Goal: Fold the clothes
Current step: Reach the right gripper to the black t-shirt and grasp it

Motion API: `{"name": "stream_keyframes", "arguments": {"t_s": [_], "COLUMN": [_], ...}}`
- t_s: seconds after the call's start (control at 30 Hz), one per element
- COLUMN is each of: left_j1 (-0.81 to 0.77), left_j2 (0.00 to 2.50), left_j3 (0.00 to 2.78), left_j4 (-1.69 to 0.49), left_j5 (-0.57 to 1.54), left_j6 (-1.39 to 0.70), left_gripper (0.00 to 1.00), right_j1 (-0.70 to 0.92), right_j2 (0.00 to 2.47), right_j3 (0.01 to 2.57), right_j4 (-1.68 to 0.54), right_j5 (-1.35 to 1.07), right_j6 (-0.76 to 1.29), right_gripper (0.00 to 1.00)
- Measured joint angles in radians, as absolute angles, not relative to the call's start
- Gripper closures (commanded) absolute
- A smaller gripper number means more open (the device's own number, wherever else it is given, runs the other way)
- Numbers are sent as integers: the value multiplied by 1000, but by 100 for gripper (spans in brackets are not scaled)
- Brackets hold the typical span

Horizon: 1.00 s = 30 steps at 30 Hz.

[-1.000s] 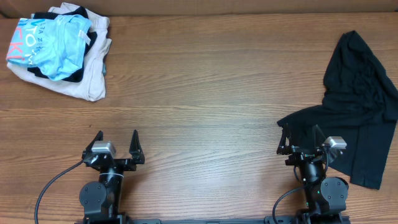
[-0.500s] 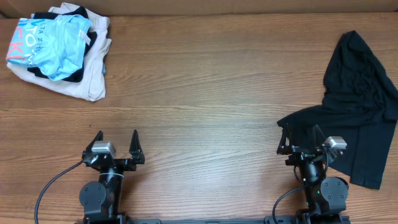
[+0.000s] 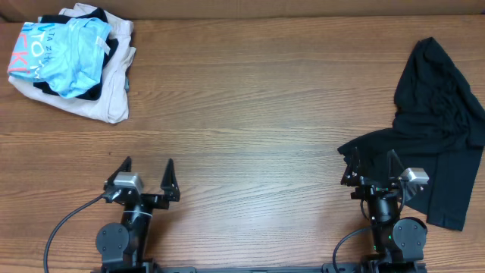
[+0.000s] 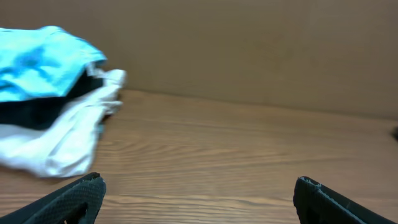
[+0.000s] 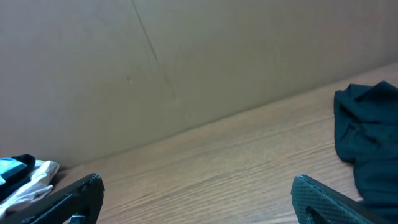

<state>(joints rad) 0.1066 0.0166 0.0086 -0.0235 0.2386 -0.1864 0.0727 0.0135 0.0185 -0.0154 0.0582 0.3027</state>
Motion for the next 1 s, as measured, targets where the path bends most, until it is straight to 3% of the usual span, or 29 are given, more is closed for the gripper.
{"name": "stream_keyframes", "arguments": {"t_s": [0.17,0.47,1.0], "left_j1": [107,107,107], "left_j2": [17,89,793], "left_j3": [48,339,1003], "left_j4": [-83,-208,-723], "left_j5": [307,306,303], "left_j6": [-193,-202,-61], "left_gripper": [0,0,0], "right_j1": [73,73,73], "right_j2": [15,130,911], "right_j3": [76,510,1282], "right_j4": [-90,-295,-902], "right_j5": [60,70,77], "right_j6": [282,233,209], "right_gripper": [0,0,0]}}
